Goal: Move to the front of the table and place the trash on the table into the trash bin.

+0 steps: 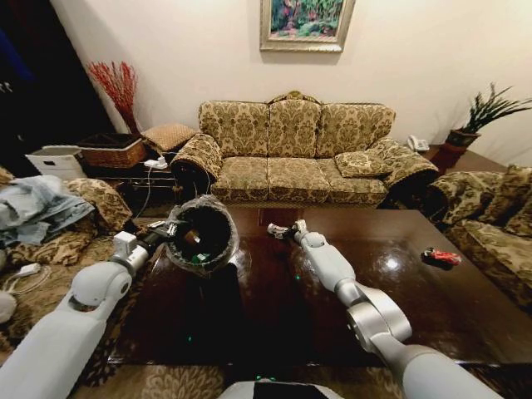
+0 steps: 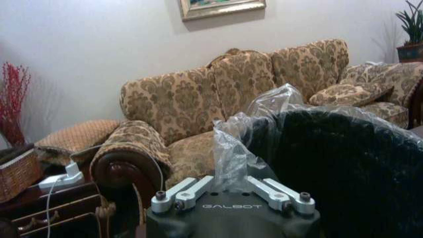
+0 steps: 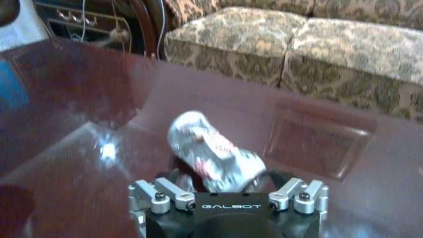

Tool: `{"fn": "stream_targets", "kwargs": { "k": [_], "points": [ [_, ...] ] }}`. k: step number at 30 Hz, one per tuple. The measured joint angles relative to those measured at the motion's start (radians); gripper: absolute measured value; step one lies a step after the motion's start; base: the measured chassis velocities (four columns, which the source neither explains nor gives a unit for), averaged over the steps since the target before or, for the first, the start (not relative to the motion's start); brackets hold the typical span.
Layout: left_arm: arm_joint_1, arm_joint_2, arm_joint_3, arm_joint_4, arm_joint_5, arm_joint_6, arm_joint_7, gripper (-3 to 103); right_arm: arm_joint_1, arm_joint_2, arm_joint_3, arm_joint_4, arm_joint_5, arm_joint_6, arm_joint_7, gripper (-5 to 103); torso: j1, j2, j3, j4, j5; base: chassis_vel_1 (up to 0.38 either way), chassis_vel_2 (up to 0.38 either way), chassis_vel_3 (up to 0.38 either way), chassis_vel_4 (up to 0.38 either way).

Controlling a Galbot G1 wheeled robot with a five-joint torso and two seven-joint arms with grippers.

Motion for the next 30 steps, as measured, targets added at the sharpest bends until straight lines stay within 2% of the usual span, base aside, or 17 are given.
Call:
{"fn": "stream_targets", "kwargs": {
  "k": [1, 2, 7, 10, 11, 13, 14, 16, 19, 22, 24, 25, 29, 30],
  "points": [
    [0.0, -0.001, 0.001, 0.001, 0.0, -0.001, 0.0, 3, -0.005, -0.002, 0.0, 0.0, 0.0, -0.001, -0.002, 90, 0.0, 0.0, 0.0, 0.0, 0.0, 0.0, 0.0, 0.0, 0.0],
    [-0.001, -0.001, 0.003, 0.001, 0.0, -0.002, 0.0, 3, -0.011, -0.004, 0.0, 0.0, -0.001, -0.004, -0.005, 79, 0.0, 0.0, 0.0, -0.0001, -0.0001, 0.0, 0.0, 0.0, 0.0],
    [-0.001, -0.002, 0.003, 0.001, 0.0, -0.004, -0.001, 3, -0.021, -0.01, -0.001, 0.006, -0.003, -0.008, -0.008, 69, 0.0, 0.0, 0.0, 0.0, 0.0, 0.0, 0.0, 0.0, 0.0],
    [0.001, -0.001, 0.0, 0.002, 0.0, -0.007, -0.001, 3, -0.038, -0.019, -0.002, 0.035, -0.002, -0.014, -0.01, 52, 0.0, 0.0, 0.0, 0.0, 0.0, 0.0, 0.0, 0.0, 0.0],
    [0.001, -0.001, 0.0, 0.002, 0.0, -0.007, -0.001, 3, -0.038, -0.019, -0.002, 0.035, -0.002, -0.014, -0.01, 52, 0.0, 0.0, 0.0, 0.0, 0.0, 0.0, 0.0, 0.0, 0.0],
    [0.003, -0.002, -0.001, 0.002, 0.0, -0.008, -0.003, 3, -0.046, -0.022, -0.003, 0.057, -0.001, -0.019, -0.01, 41, 0.0, 0.0, 0.0, -0.0001, -0.0001, 0.0, 0.0, 0.0, 0.0],
    [0.003, -0.002, -0.001, 0.002, 0.0, -0.008, -0.003, 3, -0.046, -0.022, -0.003, 0.057, -0.001, -0.019, -0.01, 41, 0.0, 0.0, 0.0, -0.0001, -0.0001, 0.0, 0.0, 0.0, 0.0],
    [0.003, -0.002, -0.001, 0.001, 0.0, -0.009, -0.003, 3, -0.051, -0.023, -0.006, 0.079, 0.002, -0.026, -0.01, 30, 0.0, 0.0, 0.0, 0.0, 0.0, 0.0, 0.0, 0.0, 0.0],
    [0.002, -0.001, -0.002, 0.001, 0.0, -0.009, -0.003, 3, -0.053, -0.024, -0.007, 0.094, 0.004, -0.031, -0.01, 25, 0.0, 0.0, 0.0, 0.0, -0.0001, 0.0, 0.0, 0.0, 0.0],
    [0.0, 0.0, -0.002, 0.002, 0.0, -0.009, -0.003, 3, -0.061, -0.03, -0.012, 0.127, 0.013, -0.039, -0.01, 9, 0.0, 0.0, 0.0, 0.0001, -0.0001, 0.0, 0.0, 0.0, 0.0],
    [0.0, 0.0, -0.002, 0.002, 0.0, -0.009, -0.003, 3, -0.063, -0.031, -0.013, 0.133, 0.015, -0.039, -0.01, 9, 0.0, 0.0, 0.0, 0.0, -0.0001, 0.0, 0.0, 0.0, 0.0],
    [-0.002, 0.0, -0.001, 0.004, 0.0, -0.01, -0.003, 3, -0.07, -0.035, -0.015, 0.154, 0.017, -0.038, -0.01, 2, 0.0, 0.0, 0.0, 0.0, -0.0001, 0.0, 0.0, 0.0, 0.0],
    [-0.006, 0.002, 0.002, 0.011, 0.0, -0.011, -0.003, 3, -0.092, -0.053, -0.016, 0.226, 0.013, -0.022, -0.005, -2, 0.0, 0.0, 0.0, 0.0, -0.0001, 0.0, 0.0, 0.0, 0.0],
    [-0.007, 0.002, 0.003, 0.013, 0.0, -0.013, -0.003, 3, -0.096, -0.061, -0.018, 0.249, 0.009, -0.021, -0.003, 3, 0.0, 0.0, 0.0, 0.0, 0.0, 0.0, 0.0, 0.0, 0.0]
  ]
}}
